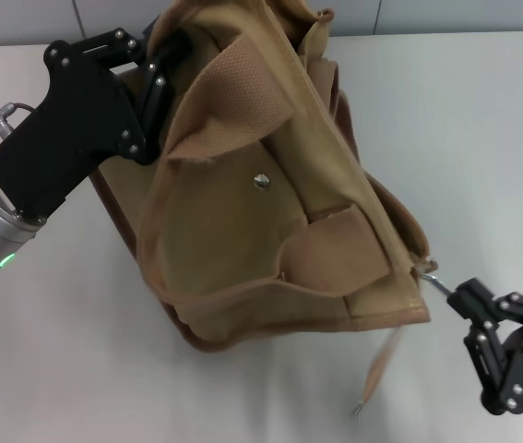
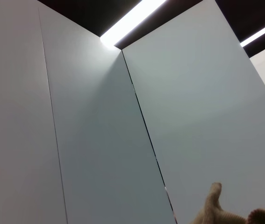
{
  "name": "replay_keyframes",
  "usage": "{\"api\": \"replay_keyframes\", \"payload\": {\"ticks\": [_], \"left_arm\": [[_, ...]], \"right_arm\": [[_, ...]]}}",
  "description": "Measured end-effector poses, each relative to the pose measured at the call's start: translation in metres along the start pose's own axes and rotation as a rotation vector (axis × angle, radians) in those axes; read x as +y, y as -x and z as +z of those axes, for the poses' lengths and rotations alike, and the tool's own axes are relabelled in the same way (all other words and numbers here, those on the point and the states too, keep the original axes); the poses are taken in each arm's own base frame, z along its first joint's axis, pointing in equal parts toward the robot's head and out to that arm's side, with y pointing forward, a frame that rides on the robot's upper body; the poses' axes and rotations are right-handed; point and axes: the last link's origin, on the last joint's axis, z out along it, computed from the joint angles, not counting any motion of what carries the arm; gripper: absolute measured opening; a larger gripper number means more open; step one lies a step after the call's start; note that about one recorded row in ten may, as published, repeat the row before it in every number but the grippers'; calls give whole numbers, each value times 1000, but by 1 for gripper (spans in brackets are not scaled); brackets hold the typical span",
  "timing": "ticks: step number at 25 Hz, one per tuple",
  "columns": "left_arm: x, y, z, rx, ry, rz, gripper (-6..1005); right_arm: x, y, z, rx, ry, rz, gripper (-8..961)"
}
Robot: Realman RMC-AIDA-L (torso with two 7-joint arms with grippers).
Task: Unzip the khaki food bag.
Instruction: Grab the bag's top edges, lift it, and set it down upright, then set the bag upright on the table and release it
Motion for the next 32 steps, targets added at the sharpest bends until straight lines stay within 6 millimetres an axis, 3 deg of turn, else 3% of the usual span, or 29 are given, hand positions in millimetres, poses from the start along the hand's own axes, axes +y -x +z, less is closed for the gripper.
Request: {"api": "replay_keyframes", "payload": {"ticks": [3, 7, 12, 19, 29, 32], "left_arm": [[0, 0, 0, 0, 0, 0, 113], [0, 0, 0, 0, 0, 0, 115], [0, 0, 0, -1, 0, 0, 117], [0, 0, 0, -1, -1, 0, 121], [0, 0, 0, -1, -1, 0, 126], [0, 0, -1, -1, -1, 0, 128]], "right_arm": [[-5, 2, -4, -1, -24, 17, 127], [-28, 6, -22, 26, -124, 18, 138], [-48, 2, -24, 100, -120, -11, 368], [-47, -9, -6, 161, 5, 5, 595], [-55, -29, 38, 253, 129, 40, 598], [-55, -31, 50, 260, 169, 30, 425]]}}
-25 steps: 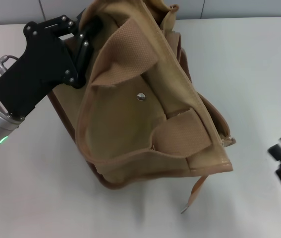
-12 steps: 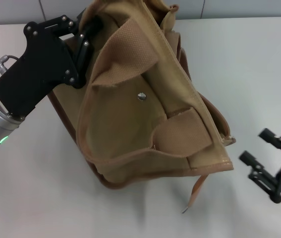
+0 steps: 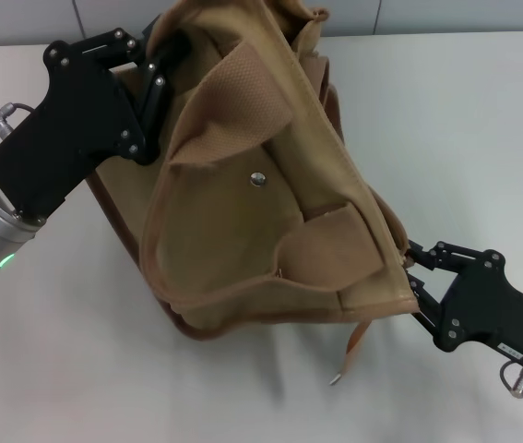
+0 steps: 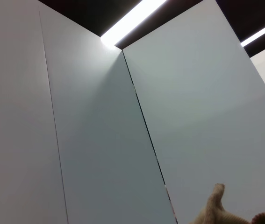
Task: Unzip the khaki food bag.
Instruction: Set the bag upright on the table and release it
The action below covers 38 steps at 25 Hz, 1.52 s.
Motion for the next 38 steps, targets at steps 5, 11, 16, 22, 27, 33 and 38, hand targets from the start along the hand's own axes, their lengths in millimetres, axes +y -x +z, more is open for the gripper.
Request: {"api": "replay_keyframes", "payload": {"ticks": [5, 11, 16, 22, 27, 33, 38], "left_arm": [[0, 0, -1, -1, -2, -1, 130], [0, 0, -1, -3, -3, 1, 133], [3, 3, -3, -16, -15, -6, 136], [15, 14, -3, -67, -21, -21, 139], [26, 25, -7, -138, -11, -62, 142], [44, 37, -13, -215, 36, -114, 145], [58, 41, -15, -245, 109, -71, 147]], "right_arm": [[-5, 4, 5, -19, 1, -12, 216], [-14, 10, 6, -43, -30, -24, 58], [-32, 19, 0, -84, -122, -65, 61], [-77, 49, -3, -159, -235, -115, 65], [-109, 79, 9, -211, -250, -177, 69], [-139, 101, 36, -182, -249, -176, 73], [-145, 102, 64, -117, -211, -166, 76]]}}
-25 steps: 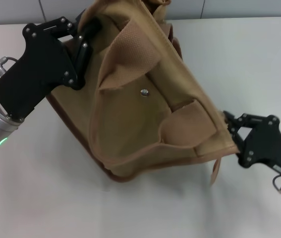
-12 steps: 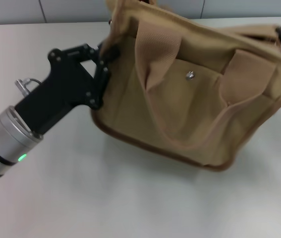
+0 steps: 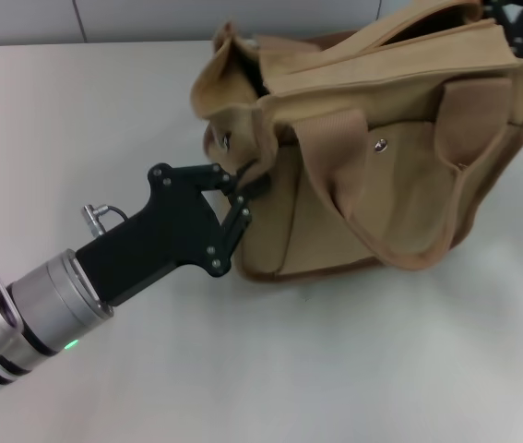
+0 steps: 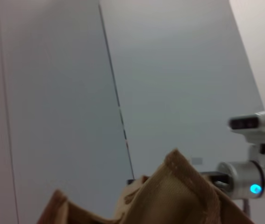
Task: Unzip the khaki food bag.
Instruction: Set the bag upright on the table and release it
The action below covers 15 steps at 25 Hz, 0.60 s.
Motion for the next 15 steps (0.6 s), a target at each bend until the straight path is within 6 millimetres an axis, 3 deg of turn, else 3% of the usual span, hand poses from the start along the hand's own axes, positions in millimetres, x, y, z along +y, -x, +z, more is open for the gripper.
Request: {"api": "replay_keyframes", "payload": {"ticks": [8, 15], "left_arm": [[1, 3, -2, -20, -3, -24, 151], [-9, -2, -12, -6, 2, -64, 155]], "right_arm": [[9, -8, 0, 23, 18, 49, 82], [0, -7, -23, -31, -90, 86, 262]]}}
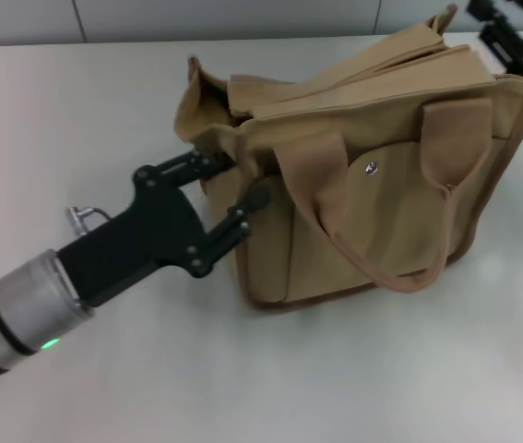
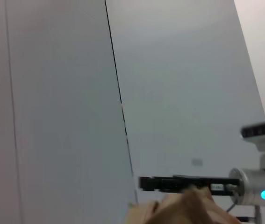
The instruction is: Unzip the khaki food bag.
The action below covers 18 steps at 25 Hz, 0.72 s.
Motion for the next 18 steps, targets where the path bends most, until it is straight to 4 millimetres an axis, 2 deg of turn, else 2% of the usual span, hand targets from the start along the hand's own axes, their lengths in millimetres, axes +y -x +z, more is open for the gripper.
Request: {"api": "replay_keyframes", "payload": {"ticks": [1, 2, 9, 11, 12, 13, 16, 18], "left_arm": [[-2, -2, -5, 8, -5, -3, 255], [-7, -9, -16, 34, -19, -6, 355], [-23, -30, -42, 80, -17, -41, 635], [-24, -36, -48, 97, -8, -41, 720], [-24, -40, -51, 110, 9, -42, 763], [-23, -43, -53, 119, 35, -48, 805], [-13, -46, -53, 98, 166, -79, 804], [1, -41, -50, 44, 284, -110, 804]], "right_arm": [[-2, 1, -5, -15, -23, 7, 289], [-8, 5, -20, -64, -81, 37, 316], [1, 10, -56, -135, -76, 134, 505], [7, 11, -66, -153, -49, 162, 637], [20, 13, -74, -155, 34, 186, 703], [20, 13, -74, -155, 34, 186, 724], [47, 11, -83, -98, 241, 199, 787], [64, 7, -89, -32, 374, 206, 829]]}}
